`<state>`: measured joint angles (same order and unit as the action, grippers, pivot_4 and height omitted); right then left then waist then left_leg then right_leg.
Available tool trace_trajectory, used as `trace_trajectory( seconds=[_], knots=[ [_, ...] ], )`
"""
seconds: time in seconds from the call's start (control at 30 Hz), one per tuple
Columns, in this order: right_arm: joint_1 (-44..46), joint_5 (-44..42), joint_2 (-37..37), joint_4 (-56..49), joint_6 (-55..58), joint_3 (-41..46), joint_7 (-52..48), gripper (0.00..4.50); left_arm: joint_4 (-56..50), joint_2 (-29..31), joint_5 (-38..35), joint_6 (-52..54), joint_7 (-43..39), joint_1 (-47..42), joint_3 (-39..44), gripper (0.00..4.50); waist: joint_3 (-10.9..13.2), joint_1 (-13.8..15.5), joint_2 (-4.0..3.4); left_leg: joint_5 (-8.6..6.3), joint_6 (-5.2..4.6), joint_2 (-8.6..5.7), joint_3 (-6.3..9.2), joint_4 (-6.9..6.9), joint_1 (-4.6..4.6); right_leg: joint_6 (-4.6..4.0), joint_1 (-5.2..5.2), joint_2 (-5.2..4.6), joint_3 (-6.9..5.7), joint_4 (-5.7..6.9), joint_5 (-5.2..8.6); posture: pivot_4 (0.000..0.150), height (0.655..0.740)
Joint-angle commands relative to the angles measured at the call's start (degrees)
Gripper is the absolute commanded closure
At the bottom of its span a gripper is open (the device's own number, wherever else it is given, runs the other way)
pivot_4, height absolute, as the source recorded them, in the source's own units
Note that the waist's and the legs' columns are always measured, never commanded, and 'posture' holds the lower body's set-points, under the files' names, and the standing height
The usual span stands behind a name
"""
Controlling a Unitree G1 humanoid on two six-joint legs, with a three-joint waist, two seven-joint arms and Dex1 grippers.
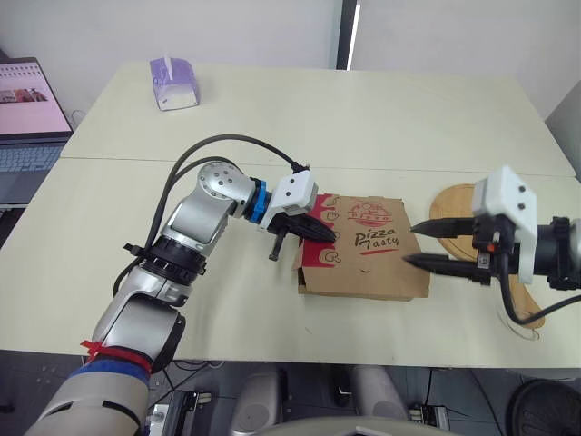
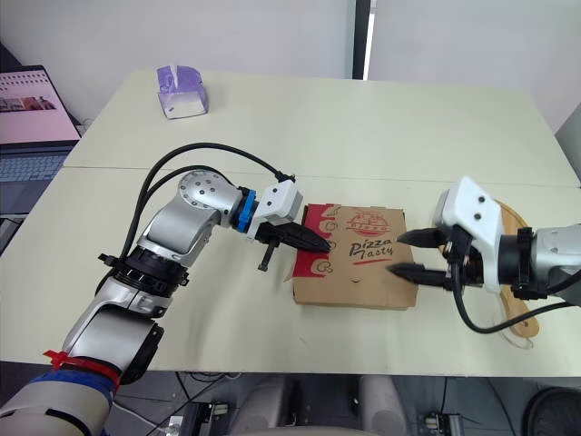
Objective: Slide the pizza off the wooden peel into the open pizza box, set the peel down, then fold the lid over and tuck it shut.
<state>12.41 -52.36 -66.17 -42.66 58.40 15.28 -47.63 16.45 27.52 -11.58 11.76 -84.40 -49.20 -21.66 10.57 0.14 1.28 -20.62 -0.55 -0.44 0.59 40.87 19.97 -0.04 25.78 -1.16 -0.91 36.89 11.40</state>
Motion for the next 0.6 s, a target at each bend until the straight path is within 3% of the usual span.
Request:
trace_trajectory(
  seconds=[0.03,0.07,0.6],
  knots=[
    [-2.7,6.0,-2.3,-1.6,-4.9,-2.1,-2.1,0.72,0.3,-0.7,0.6,-1.4,-0.5,-1.4,0.2,4.50,0.0,0.0,0.00,0.00,0.00,0.00,-0.02,0.00,-0.01,0.01,-0.01,0.00,0.01,0.00,0.00,0.150,0.7192],
    [-3.7,8.1,-3.0,-1.5,-6.5,-3.0,-2.5,0.29,0.4,-0.8,0.8,-1.5,-0.6,-1.4,0.3,4.50,0.0,0.0,0.00,0.00,0.00,-0.01,-0.02,0.01,-0.01,0.02,-0.01,0.00,0.02,-0.01,0.00,0.150,0.7192],
    [-5.1,25.6,-2.2,0.9,-18.8,-12.0,-3.2,0.29,0.3,-1.0,1.0,-1.6,-1.1,-1.1,0.7,4.50,0.0,0.0,0.00,0.01,0.02,0.01,-0.06,0.05,-0.05,0.02,-0.01,0.01,0.06,0.03,0.00,0.150,0.7192]
  ],
)
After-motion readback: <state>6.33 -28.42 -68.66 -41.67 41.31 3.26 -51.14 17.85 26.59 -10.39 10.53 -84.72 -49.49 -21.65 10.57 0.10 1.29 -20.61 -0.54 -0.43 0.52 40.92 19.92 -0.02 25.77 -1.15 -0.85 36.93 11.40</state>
